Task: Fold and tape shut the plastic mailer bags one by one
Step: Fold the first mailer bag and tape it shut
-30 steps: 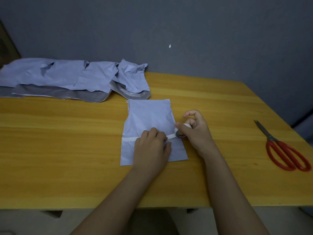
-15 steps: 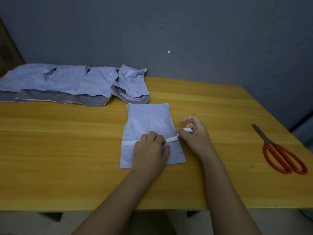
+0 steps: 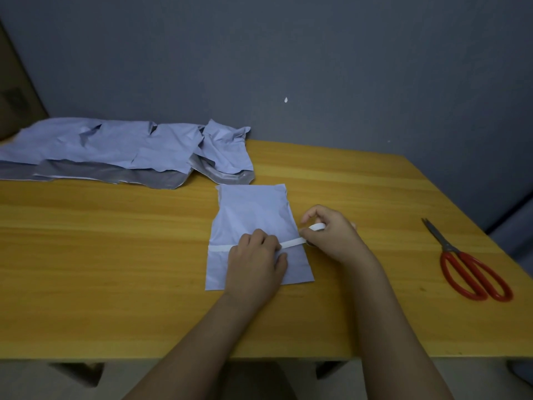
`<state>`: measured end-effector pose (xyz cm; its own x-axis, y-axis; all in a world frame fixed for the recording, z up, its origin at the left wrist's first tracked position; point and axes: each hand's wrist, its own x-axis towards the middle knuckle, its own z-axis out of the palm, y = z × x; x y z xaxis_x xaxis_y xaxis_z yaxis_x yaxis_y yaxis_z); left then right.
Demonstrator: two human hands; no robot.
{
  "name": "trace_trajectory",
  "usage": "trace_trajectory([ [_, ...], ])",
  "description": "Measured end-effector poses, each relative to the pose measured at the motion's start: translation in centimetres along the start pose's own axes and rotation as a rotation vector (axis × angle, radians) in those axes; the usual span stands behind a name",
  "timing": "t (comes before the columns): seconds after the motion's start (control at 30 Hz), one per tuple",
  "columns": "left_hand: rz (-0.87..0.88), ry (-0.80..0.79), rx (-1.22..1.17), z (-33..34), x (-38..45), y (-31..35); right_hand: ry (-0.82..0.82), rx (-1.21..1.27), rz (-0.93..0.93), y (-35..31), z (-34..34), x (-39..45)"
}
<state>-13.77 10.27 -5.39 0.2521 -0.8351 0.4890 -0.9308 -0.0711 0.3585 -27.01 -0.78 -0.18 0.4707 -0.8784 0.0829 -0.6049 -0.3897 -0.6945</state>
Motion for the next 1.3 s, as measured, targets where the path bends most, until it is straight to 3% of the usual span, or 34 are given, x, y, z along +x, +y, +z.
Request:
trace_trajectory([
  [0.13,-0.029,-0.060,-0.005,0.0,0.0,0.1,-0.042,0.358,-0.008,0.7,-0.6,-0.9],
  [0.27,-0.034,-0.062,-0.015,-0.2,-0.1,0.2,0.036,0.409,-0.026,1.2,-0.2,-1.1],
  [0.87,0.072,-0.020,0.156,-0.7,0.0,1.1,-0.056,0.341,-0.074,0.7,0.2,0.0],
  [1.3,0.141,-0.174,0.287,-1.2,0.6,1.5,-0.085,0.315,-0.086,1.0,0.2,-0.1],
])
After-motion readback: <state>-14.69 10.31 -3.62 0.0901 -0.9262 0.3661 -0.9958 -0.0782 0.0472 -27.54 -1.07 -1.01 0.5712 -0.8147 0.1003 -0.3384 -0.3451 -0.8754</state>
